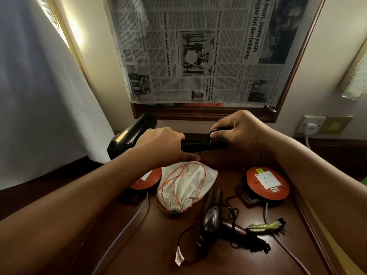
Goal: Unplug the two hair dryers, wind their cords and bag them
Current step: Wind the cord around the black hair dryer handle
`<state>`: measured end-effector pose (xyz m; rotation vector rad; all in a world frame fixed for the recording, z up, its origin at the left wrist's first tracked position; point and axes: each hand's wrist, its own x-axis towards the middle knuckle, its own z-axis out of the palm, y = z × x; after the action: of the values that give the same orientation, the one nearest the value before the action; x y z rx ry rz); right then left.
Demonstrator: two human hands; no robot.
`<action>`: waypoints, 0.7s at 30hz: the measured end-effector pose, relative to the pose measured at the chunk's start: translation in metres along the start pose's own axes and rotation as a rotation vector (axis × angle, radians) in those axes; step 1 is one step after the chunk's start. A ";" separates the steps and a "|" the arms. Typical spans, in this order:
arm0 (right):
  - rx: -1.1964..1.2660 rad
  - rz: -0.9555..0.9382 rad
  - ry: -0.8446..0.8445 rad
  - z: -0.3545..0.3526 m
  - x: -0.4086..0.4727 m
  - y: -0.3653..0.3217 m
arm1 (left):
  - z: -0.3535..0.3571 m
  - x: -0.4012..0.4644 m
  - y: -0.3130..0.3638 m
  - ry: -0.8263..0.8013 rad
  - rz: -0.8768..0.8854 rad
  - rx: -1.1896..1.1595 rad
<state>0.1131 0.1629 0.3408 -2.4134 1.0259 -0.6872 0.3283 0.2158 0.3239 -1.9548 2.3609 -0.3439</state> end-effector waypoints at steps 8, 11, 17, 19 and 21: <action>-0.223 -0.009 -0.010 0.016 -0.013 -0.005 | 0.006 0.007 0.001 0.012 -0.088 -0.080; -0.176 -0.036 0.066 0.023 -0.025 -0.011 | 0.007 0.011 -0.002 0.021 -0.097 -0.082; 0.441 0.239 0.221 0.046 -0.044 -0.018 | 0.006 0.014 -0.004 0.076 -0.130 -0.096; 0.751 0.335 0.210 0.052 -0.048 -0.018 | 0.006 0.015 -0.004 0.095 -0.129 -0.099; 0.957 0.385 0.170 0.057 -0.051 -0.019 | 0.006 0.016 -0.004 0.118 -0.121 -0.100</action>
<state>0.1257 0.2237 0.2926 -1.3176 0.8915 -0.9621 0.3299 0.1992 0.3205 -2.1867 2.3792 -0.3634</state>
